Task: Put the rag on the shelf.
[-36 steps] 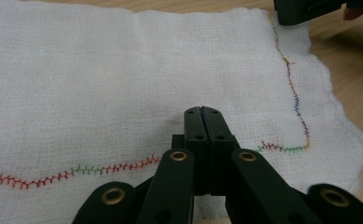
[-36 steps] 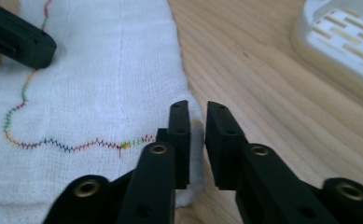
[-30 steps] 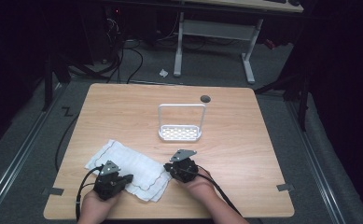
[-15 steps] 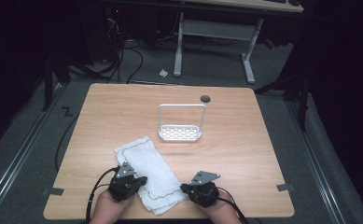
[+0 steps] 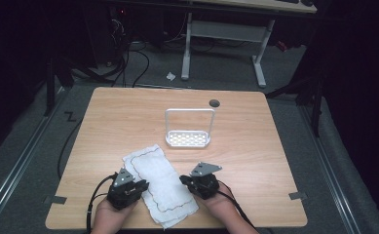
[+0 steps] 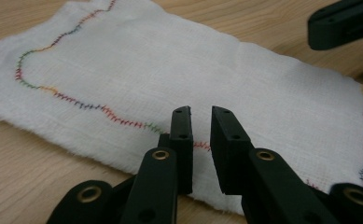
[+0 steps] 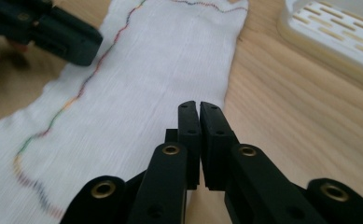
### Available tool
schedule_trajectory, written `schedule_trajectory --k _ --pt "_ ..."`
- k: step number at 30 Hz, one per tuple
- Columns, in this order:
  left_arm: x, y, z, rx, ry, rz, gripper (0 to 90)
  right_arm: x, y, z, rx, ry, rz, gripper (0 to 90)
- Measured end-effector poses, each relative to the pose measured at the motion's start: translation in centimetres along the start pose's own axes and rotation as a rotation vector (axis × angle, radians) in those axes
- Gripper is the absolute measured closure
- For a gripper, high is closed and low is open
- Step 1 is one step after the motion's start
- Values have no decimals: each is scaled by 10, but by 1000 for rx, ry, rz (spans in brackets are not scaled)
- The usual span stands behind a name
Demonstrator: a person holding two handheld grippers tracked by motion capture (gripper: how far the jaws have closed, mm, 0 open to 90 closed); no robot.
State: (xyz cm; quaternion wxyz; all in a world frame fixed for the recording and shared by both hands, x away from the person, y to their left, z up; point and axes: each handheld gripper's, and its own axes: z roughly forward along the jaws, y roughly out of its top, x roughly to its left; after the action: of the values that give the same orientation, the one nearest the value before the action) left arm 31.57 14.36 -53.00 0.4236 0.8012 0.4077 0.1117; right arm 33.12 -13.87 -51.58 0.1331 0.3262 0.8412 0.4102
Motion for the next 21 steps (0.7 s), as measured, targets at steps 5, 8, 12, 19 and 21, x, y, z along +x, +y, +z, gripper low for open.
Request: schedule_trajectory --k 5,8,12,19,21 --pt "3 -1 2 11 8 -12 789 -8 26 43 45 -18 -13 896" --pt "3 -2 3 18 4 -9 788 -11 28 57 80 -26 -19 898" --pt "3 -2 4 21 -1 -6 804 -11 26 55 82 -18 -14 898" --pt "-13 1 11 37 -38 41 810 -4 2 25 89 -27 -46 897" --pt "-16 1 13 40 -37 50 811 -3 -6 16 87 -28 -40 897"
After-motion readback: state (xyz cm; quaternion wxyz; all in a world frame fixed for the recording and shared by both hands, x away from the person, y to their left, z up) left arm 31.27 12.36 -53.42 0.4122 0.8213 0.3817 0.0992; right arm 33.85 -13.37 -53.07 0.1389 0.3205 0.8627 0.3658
